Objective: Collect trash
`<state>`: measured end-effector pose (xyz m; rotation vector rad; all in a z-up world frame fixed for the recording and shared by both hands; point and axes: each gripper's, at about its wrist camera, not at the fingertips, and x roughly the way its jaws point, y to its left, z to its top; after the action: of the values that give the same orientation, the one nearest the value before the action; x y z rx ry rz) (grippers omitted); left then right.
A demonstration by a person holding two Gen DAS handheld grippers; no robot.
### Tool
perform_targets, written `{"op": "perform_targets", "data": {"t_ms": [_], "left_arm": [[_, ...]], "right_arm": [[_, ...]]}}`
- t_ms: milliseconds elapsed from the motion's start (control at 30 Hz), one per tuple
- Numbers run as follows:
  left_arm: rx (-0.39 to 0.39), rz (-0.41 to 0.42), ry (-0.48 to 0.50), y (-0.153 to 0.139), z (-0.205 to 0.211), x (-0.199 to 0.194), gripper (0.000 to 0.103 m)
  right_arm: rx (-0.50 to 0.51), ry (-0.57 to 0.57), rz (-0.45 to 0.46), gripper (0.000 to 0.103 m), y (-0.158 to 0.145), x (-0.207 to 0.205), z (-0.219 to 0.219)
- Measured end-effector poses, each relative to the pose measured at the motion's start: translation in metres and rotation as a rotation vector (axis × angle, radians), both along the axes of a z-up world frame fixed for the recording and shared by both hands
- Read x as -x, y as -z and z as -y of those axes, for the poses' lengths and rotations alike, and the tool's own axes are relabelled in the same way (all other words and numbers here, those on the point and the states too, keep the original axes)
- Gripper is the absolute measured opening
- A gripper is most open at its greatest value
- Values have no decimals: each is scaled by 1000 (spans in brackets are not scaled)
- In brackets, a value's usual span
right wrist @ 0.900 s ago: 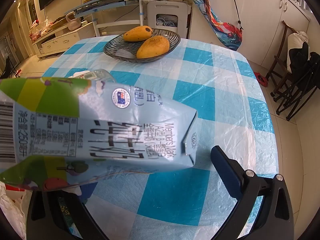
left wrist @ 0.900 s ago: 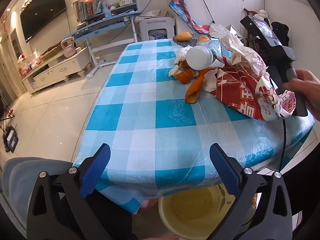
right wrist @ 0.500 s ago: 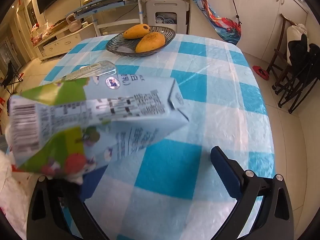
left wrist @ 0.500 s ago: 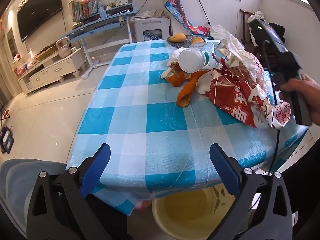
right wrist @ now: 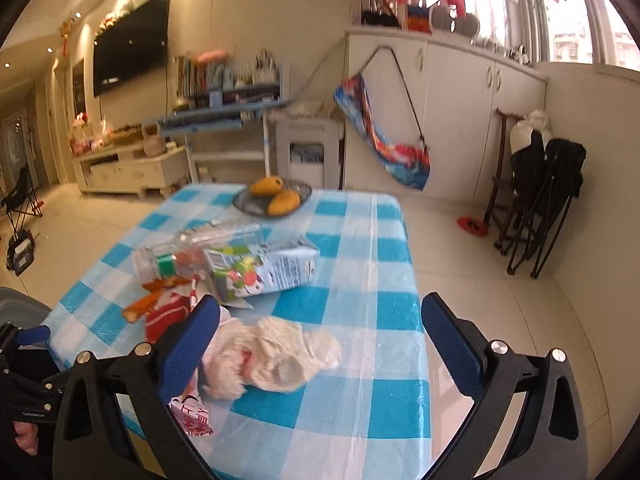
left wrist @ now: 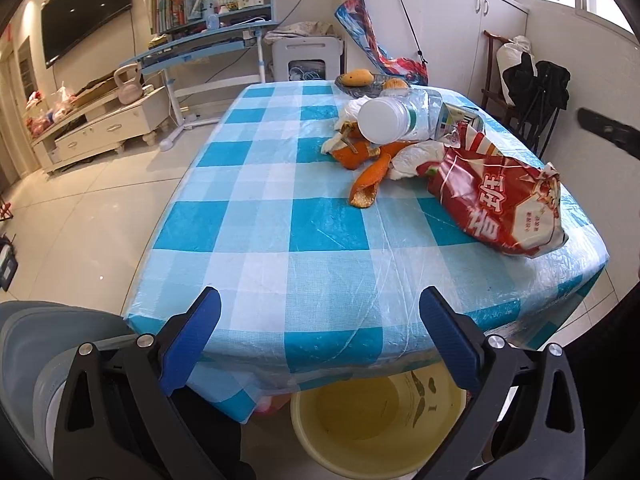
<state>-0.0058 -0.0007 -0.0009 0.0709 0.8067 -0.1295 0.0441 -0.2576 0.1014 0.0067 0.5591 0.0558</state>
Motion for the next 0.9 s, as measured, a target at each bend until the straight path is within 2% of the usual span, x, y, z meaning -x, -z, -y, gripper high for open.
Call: {"op": "perform_targets", "data": {"t_ms": [33, 100, 167, 233, 267, 367, 500, 533, 600, 633, 767, 833, 900], "left_arm": [[5, 6, -2, -1, -1, 1, 96], [12, 23, -10, -4, -3, 3, 96], [22, 32, -22, -6, -8, 8, 96], [38, 39, -40, -9, -12, 12, 96], [48, 46, -48, -12, -15, 15, 96], [68, 75, -52, -18, -19, 22, 96], [86, 97, -44, -19, -21, 32, 96], [82, 101, -40, -19, -20, 33, 96], [70, 101, -30, -19, -18, 33, 96], [70, 97, -29, -18, -17, 32, 96], [90, 88, -31, -18, -20, 33, 96], [108, 77, -39, -17, -23, 31, 96], [124, 70, -46, -16, -25, 29, 96]], "right_arm": [[-47, -27, -22, 97, 4, 4, -1], [-129, -64, -132, 97, 23, 2, -2], [-176, -76, -71, 97, 22, 18, -8], [-141, -110, 25, 97, 11, 40, -22], [-126, -142, 40, 97, 9, 45, -30], [-71, -185, -17, 97, 20, 48, -49], [41, -185, 157, 97, -3, 73, -68], [40, -196, 132, 97, -1, 71, -70], [7, -224, 23, 97, 17, 61, -71], [-6, -224, 10, 97, 21, 61, -71], [21, -233, 131, 97, 10, 76, -77], [-9, -250, 126, 97, 12, 75, -77], [-67, -280, 74, 97, 15, 68, -76]]}}
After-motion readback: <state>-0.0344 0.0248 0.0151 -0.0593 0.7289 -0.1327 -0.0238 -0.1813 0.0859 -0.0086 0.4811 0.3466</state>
